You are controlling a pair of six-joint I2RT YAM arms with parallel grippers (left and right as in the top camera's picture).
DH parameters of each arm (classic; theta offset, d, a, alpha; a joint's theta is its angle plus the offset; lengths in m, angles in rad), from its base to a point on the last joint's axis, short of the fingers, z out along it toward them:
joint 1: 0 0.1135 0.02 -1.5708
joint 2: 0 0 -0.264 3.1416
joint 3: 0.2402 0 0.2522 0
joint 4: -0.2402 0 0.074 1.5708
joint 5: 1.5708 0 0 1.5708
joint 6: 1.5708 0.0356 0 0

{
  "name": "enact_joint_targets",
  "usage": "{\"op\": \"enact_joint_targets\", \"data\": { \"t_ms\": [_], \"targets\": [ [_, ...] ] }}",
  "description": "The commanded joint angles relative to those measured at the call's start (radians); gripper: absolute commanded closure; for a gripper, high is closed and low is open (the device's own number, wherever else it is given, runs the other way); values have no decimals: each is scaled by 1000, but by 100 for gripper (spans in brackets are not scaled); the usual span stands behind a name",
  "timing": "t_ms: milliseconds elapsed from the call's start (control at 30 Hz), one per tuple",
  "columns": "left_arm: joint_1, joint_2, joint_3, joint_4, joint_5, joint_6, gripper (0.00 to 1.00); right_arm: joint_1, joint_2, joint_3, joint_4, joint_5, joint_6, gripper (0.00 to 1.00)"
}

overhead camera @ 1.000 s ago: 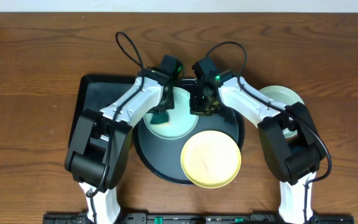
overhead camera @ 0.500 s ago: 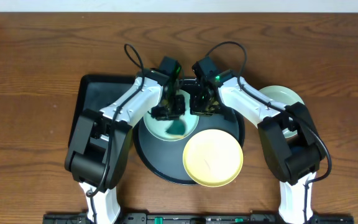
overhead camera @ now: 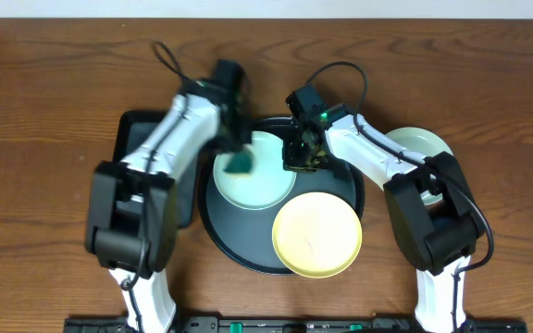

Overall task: Clean dirty plates on tray and stack at the side
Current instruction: 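Lift the left gripper with the sponge back over the black tray, then carry the mint plate with the right gripper onto the first mint plate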

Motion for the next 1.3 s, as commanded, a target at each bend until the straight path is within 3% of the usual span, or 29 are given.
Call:
{"op": "enact_joint_targets", "data": {
  "t_ms": [0, 200, 333, 600, 833, 1267],
  "targets": [
    [63, -78, 98, -102, -21, 9, 92, -2, 22, 8, -6, 3, -45, 99],
    [164, -222, 121, -185, -20, 37, 93, -35, -44, 19, -33, -18, -173, 99],
    [226, -296, 121, -192, -20, 39, 92, -41, -124, 19, -52, 76, -196, 99],
    [270, -323, 114, -192, -20, 38, 93, 27, -291, 19, -103, 453, -314, 99],
    [270, -323, 106, -187, -21, 37, 92, 151, -376, 19, -115, 834, -332, 99],
    [270, -323, 106, -188, -21, 37, 92, 358, -392, 18, -114, 1369, -385, 99]
  ]
}}
